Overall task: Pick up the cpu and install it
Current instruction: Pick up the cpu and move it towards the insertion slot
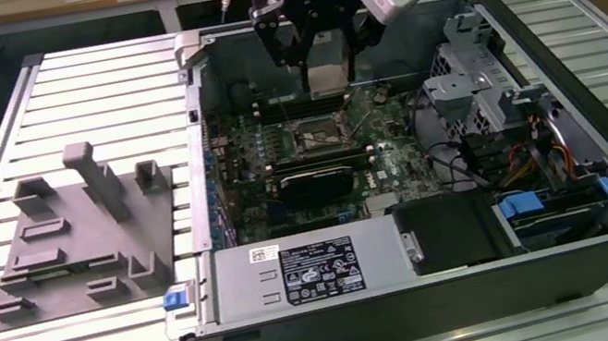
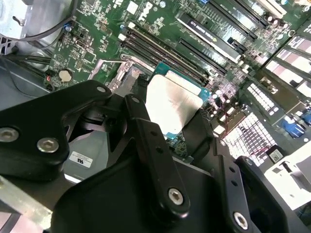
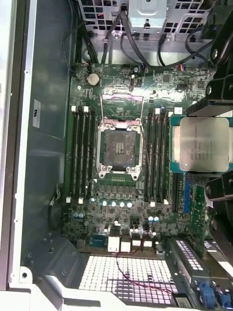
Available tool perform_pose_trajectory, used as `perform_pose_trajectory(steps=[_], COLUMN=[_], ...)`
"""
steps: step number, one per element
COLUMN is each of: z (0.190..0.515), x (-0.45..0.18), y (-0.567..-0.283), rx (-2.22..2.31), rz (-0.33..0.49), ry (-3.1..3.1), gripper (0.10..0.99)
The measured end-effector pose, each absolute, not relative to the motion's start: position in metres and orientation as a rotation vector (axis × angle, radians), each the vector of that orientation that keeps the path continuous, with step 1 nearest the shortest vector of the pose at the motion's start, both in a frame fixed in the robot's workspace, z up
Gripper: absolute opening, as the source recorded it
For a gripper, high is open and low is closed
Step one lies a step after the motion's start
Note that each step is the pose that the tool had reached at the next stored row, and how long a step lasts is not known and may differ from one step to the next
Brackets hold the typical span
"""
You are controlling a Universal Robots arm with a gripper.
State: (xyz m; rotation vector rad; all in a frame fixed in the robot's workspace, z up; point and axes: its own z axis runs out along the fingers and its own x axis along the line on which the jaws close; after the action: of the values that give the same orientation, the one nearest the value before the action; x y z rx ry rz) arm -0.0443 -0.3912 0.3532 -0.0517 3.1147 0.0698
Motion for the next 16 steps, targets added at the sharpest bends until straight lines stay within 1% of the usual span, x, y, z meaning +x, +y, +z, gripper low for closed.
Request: perform_pose_trajectory(steps=[16], z=[0.336], x=[-0.043], y=[-0.375], rx=[-0.052], rz=[0.07], ry=[3.115], gripper=[0.541])
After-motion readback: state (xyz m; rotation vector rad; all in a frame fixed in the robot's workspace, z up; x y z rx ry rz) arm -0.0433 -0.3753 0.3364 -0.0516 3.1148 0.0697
